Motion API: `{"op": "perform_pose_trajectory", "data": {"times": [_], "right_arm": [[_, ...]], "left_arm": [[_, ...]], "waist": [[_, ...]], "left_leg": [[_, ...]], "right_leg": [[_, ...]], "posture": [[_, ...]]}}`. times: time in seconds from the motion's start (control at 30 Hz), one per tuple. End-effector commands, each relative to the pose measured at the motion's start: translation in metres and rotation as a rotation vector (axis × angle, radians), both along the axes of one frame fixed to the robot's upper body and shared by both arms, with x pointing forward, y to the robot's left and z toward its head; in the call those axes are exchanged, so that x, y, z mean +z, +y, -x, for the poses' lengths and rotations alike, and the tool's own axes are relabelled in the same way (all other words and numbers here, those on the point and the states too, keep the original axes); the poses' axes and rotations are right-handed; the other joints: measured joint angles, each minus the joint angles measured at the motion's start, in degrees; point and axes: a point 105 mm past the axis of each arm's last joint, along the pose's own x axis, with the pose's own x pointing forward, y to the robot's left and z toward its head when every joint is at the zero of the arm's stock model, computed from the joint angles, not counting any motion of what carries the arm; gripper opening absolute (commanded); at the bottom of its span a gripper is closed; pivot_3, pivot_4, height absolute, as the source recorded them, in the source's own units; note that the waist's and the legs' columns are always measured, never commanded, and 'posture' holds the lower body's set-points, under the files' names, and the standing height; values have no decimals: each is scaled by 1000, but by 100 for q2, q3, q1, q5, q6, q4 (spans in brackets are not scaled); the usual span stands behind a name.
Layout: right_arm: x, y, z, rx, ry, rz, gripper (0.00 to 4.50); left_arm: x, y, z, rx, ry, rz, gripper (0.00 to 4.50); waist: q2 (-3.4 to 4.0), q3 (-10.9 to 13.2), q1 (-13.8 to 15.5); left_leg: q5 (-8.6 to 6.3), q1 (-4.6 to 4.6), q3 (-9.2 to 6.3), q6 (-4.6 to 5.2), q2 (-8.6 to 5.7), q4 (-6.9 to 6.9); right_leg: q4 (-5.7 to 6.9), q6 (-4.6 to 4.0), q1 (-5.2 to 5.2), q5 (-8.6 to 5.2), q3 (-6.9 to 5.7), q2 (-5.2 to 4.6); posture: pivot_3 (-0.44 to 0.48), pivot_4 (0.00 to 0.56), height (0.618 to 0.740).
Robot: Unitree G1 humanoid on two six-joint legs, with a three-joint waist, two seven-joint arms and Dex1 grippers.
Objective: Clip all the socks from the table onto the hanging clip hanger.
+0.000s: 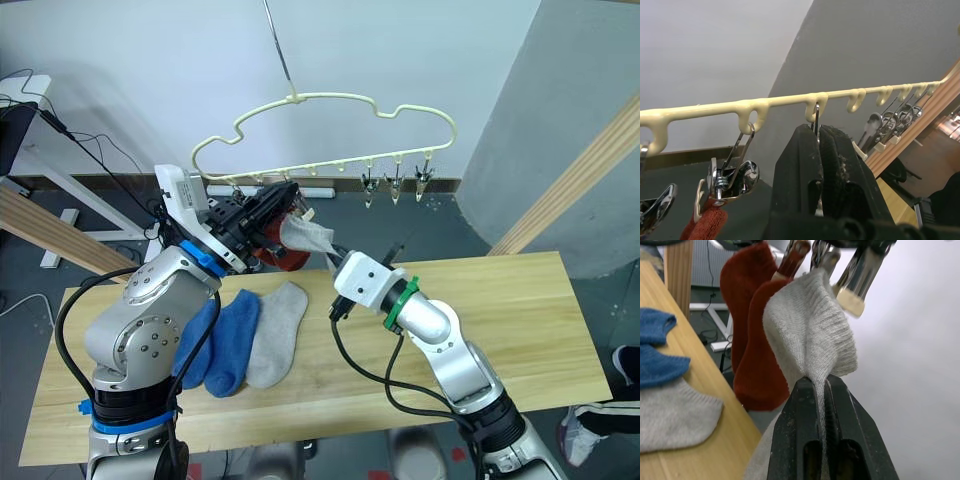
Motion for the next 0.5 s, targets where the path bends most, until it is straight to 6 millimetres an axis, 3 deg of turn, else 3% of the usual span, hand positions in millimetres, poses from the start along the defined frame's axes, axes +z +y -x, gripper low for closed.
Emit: {"op": "perform_pose_trajectory", "data": {"times": [0.03, 0.5], "right_arm": [[5, 3, 5, 22, -14, -21, 15], [12, -5, -5, -32, -11, -78, 15]], "left_arm": [[17, -1, 11, -18, -79, 10, 0], [15, -3, 13, -35, -73, 1, 0]], "waist": [[0, 0, 2], [0, 0, 47]], "left_leg": [[0, 0, 0, 0, 0, 0], [0, 1, -1, 0, 0, 1]], "right_leg": [[0, 0, 0, 0, 0, 0], [3, 0, 0, 0, -1, 0]], "posture": [[-194, 368, 740], [-186, 365, 740]]}}
